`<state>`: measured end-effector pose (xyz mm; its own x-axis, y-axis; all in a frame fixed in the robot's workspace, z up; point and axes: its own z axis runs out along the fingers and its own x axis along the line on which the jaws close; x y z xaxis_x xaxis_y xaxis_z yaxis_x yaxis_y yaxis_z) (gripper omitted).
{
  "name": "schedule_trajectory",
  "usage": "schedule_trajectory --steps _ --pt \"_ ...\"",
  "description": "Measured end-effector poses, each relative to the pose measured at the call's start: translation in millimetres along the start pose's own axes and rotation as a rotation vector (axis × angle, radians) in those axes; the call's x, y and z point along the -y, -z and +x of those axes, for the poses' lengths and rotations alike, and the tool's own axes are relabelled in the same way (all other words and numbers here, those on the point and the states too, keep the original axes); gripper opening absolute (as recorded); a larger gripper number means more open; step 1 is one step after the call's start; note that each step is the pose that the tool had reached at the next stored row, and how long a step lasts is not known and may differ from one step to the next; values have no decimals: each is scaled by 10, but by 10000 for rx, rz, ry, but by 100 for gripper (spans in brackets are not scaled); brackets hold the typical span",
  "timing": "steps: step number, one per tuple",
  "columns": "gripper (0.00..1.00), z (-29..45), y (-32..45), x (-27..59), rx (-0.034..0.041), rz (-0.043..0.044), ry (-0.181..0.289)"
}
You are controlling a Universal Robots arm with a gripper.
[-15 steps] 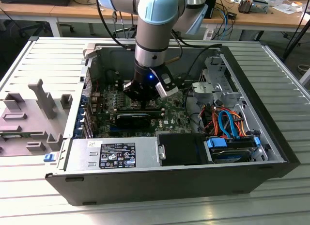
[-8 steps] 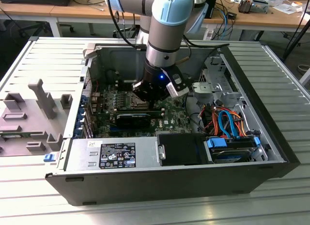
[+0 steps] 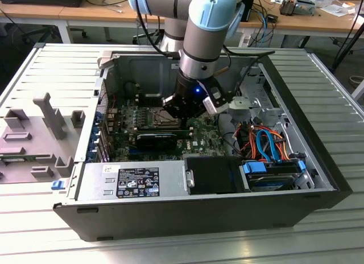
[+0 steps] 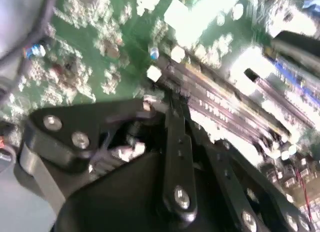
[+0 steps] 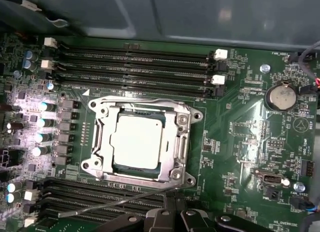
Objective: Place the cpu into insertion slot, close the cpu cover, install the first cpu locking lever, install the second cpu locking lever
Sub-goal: 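Install the second cpu locking lever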
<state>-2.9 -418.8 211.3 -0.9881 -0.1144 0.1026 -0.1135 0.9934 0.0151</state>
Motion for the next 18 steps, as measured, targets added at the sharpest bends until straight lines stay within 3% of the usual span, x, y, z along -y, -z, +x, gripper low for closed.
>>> schedule_trajectory --steps 4,7,8,10,14,18 --pt "11 3 1 -3 2 -32 3" --pt "11 69 -6 -11 26 -224 25" --pt "11 127 -12 -18 41 -347 37" --pt "11 173 -17 -21 51 -429 46" --pt "11 217 -22 -8 56 -451 49" --pt "11 132 -14 -4 36 -438 108"
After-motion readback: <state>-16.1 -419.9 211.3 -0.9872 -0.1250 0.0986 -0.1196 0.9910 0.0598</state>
